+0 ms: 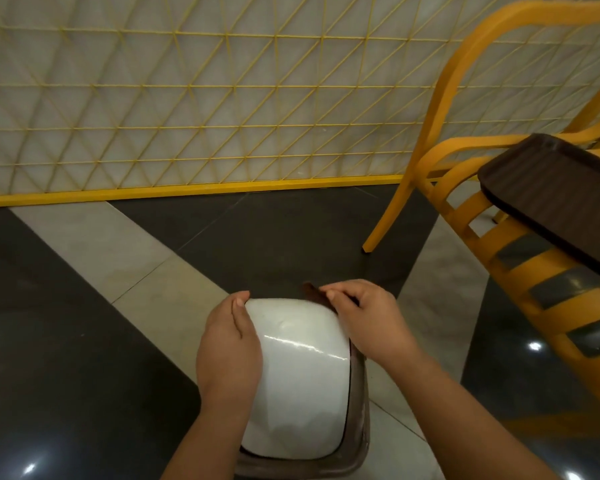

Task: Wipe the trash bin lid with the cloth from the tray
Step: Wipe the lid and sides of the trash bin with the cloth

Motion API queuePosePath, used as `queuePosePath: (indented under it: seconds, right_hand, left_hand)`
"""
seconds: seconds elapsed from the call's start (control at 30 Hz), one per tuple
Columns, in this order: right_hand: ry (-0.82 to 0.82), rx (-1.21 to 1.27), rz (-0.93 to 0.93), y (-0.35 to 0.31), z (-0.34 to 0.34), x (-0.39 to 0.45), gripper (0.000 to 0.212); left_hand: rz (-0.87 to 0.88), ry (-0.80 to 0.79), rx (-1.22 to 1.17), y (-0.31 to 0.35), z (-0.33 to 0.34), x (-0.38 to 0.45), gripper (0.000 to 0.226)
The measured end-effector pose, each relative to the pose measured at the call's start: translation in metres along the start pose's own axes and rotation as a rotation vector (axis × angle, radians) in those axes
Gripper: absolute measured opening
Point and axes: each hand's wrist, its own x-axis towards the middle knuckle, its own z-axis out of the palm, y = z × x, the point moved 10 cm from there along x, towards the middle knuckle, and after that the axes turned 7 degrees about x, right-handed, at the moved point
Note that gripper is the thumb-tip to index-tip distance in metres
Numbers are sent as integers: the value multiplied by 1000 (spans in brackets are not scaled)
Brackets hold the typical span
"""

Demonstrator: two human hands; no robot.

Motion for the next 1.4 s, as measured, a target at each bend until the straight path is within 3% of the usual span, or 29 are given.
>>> queuePosePath:
  seconds: [0.07,0.13,0.27,0.33,0.43,0.5,0.63,0.77,0.87,0.97,1.07,1.17,1.2,1.33,1.4]
  right_hand:
    - [68,-61,-58,-1,-4,-12,21]
    - [133,-200,-269,-20,-3,-40,21]
    - [35,-313,-648,-50,23,-79,21]
    - [93,-263,-548,-43,13,-61,20]
    - [206,-54,-162,-6,-11,-26,19]
    - [220,13,-50,10,-14,-26,20]
    - [251,-1,-93,15,-17,-60,21]
    - [235,-10,-64,19,-10,-88,22]
    - [263,40,-1,23,-8,-94,22]
    - [287,9,-51,15,-8,-99,29]
    - [274,-66,-211,-8,-4,-107,19]
    - [200,-71,-321,-16,6,-104,20]
    - [213,2,-244,-5,4,-98,16]
    - [214,434,380,73,20,-101,19]
    - [279,494,457,77,21,-111,21]
  left_hand:
    - [-10,-5,22,1,1,0,39]
    - [-23,-10,43,1,2,0,38]
    - [-3,-12,15,2,2,1,36]
    - [15,-13,10,1,2,-1,36]
    - [32,-18,-6,1,3,-2,36]
    - [72,-16,-18,5,5,2,34]
    - [185,105,119,19,-2,14,28]
    - [262,244,207,26,-25,5,40]
    - [287,155,166,18,-23,-31,57]
    - [211,-12,315,-2,6,-58,81]
    - [147,-83,323,-7,19,-55,71]
    - [272,-112,342,4,21,-47,60]
    - [310,-120,343,6,20,-44,60]
    - [399,-142,391,6,19,-40,56]
    - [402,-157,372,4,18,-39,53]
